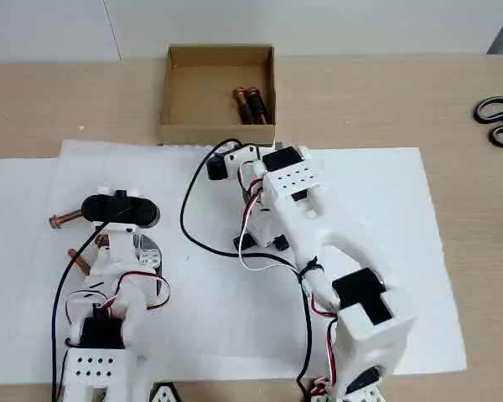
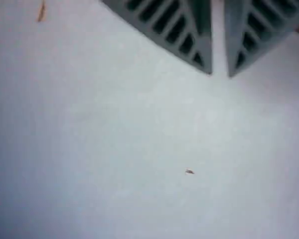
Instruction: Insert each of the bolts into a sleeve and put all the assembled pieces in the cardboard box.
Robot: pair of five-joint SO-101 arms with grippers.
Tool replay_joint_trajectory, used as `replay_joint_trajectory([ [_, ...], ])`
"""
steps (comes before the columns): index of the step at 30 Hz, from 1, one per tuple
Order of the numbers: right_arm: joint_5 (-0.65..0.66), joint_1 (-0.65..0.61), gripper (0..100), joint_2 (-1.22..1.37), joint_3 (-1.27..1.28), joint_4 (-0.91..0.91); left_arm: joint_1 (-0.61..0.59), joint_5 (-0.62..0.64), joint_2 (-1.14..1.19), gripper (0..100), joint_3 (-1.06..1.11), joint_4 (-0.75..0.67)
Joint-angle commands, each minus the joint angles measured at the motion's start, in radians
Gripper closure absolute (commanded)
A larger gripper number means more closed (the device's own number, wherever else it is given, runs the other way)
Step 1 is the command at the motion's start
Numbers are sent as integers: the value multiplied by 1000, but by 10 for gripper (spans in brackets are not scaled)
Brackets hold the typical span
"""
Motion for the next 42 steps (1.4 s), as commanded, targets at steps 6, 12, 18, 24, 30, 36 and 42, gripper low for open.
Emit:
replay_joint_trajectory([
  [6, 3, 28, 824, 76, -11, -15, -9, 0, -8, 994, -7, -5],
  [12, 3, 41, 957, 105, -12, -41, -9, 0, -8, 994, -7, -5],
  [18, 5, 44, 989, 108, -11, -31, -9, 0, -8, 994, -7, -5],
  [24, 5, 44, 989, 88, -127, 104, -9, 0, -8, 994, -7, -5],
  [30, 9, 44, 989, -27, -318, 249, -9, 0, -8, 994, -7, -5],
  [36, 11, 101, 994, -130, -334, 328, -9, 0, -8, 994, -8, -5],
  [42, 11, 242, 996, -314, -307, 331, -8, 2, -2, 994, -111, 81],
])
